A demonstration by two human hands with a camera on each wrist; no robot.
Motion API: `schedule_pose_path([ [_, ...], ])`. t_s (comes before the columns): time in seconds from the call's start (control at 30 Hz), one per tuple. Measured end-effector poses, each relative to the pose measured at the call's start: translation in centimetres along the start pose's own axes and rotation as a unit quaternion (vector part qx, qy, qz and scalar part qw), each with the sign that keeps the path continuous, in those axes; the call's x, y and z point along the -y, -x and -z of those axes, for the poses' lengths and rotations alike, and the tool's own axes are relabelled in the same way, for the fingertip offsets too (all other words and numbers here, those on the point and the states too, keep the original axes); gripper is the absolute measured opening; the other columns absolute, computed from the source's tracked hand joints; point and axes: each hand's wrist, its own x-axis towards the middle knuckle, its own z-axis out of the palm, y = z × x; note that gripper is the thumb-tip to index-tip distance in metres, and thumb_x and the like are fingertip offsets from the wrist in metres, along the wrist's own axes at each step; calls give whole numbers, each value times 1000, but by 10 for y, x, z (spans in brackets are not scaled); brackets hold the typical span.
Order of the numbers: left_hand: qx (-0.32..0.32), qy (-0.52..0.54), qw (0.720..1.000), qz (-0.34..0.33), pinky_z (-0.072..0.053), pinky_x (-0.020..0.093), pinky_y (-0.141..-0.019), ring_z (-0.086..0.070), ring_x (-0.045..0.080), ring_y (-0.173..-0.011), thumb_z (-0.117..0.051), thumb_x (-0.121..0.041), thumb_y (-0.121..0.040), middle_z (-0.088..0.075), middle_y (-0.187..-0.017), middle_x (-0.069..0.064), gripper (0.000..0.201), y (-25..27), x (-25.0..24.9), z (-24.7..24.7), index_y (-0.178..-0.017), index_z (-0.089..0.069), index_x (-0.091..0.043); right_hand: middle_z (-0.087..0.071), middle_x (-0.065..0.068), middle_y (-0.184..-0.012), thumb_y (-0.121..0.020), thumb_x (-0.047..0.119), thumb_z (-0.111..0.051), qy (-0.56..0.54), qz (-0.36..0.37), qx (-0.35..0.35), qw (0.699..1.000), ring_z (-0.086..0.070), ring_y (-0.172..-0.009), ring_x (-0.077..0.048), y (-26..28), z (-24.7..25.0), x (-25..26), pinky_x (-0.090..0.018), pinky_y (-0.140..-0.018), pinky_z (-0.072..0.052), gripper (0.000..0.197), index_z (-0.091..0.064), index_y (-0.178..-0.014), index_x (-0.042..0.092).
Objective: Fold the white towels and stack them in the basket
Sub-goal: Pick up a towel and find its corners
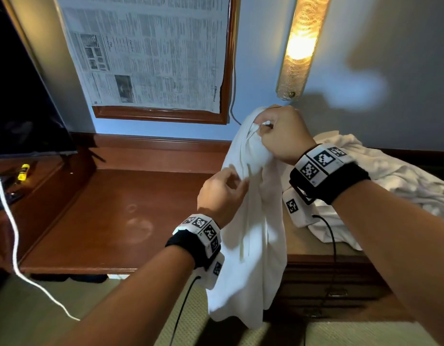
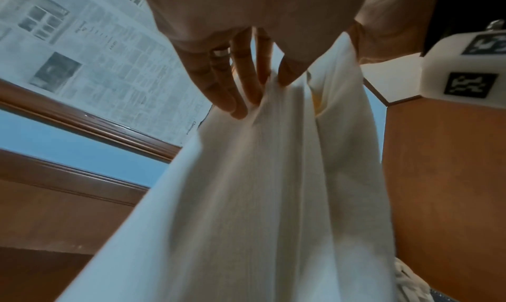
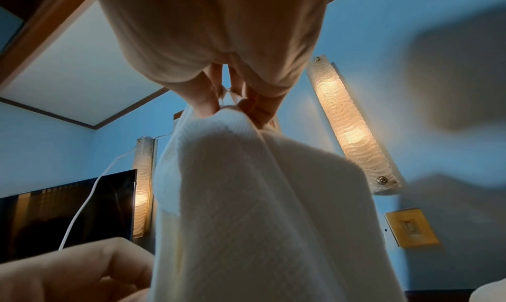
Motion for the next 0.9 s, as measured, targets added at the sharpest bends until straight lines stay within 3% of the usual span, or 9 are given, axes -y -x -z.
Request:
schedule_pose_path([
  [0.1,-26,-19,999,-12,-39,27,-68,-61,18,-82,-61,-38,-94,-66,-89,-10,15,-2,1,5,-84,-53,-29,-67,-12,-105,-86,-4,-56,-11,-3,5,1000,-61,-100,-29,2,3,4,-26,-89,-44,25,-75,-99,4],
  [0.2,-9,-53,998,-22,-46,30,-76,-62,22,-94,-53,-35,-97,-69,-109,-6,12,-5,3,12,-103,-60,-28,-67,-11,-102,-85,-5,-56,-15,7,10,1000,-61,-99,-29,3,3,6,-32,-91,-46,25,-76,-98,4],
  [0.27,11,-93,995,-27,-50,37,-77,-60,27,-89,-50,-35,-97,-65,-97,-6,13,-8,1,16,-105,-57,-27,-67,-11,-101,-84,-6,-56,-19,17,13,1000,-61,-98,-32,2,0,8,-38,-93,-46,25,-76,-97,4],
  [0.37,9,-152,988,-20,-41,36,-67,-51,30,-76,-47,-27,-97,-51,-79,-7,8,-14,-1,23,-96,-51,-21,-67,-12,-99,-83,-6,-57,-14,25,21,999,-61,-95,-34,1,-6,6,-43,-92,-46,25,-76,-94,4],
  [0.47,4,-199,980,9,-39,36,-66,-52,32,-74,-45,-21,-96,-50,-80,-2,6,-20,10,37,-92,-42,-19,-67,-12,-96,-81,-7,-56,-14,42,15,999,-61,-92,-34,2,-12,4,-40,-87,-47,25,-76,-91,3],
  [0.63,11,-236,968,90,-41,38,-69,-51,32,-78,-48,-18,-92,-55,-90,1,4,-17,47,65,-96,-46,-19,-69,-17,-94,-78,-11,-55,-17,55,-7,998,-63,-90,-32,8,-17,-9,-28,-80,-45,26,-76,-90,0],
  [0.77,49,-298,930,209,-48,36,-73,-60,31,-83,-49,-21,-91,-62,-91,2,4,-2,86,93,-90,-53,-21,-72,-19,-92,-77,-12,-57,-27,-2,-86,996,-66,-91,-32,7,-11,-35,-8,-76,-36,22,-75,-87,-4],
  [0.83,53,-302,916,257,-49,33,-72,-61,27,-79,-54,-23,-87,-64,-86,1,4,8,102,107,-85,-57,-23,-72,-18,-94,-77,-5,-57,-27,-42,-98,994,-68,-92,-32,8,-10,-51,-9,-76,-36,24,-76,-90,-1],
  [0.9,34,-259,924,279,-47,31,-68,-62,25,-78,-61,-24,-83,-66,-82,0,4,11,108,120,-80,-62,-24,-72,-16,-98,-75,8,-53,-13,-89,-83,993,-67,-94,-34,12,-10,-63,-14,-76,-37,31,-77,-94,3],
])
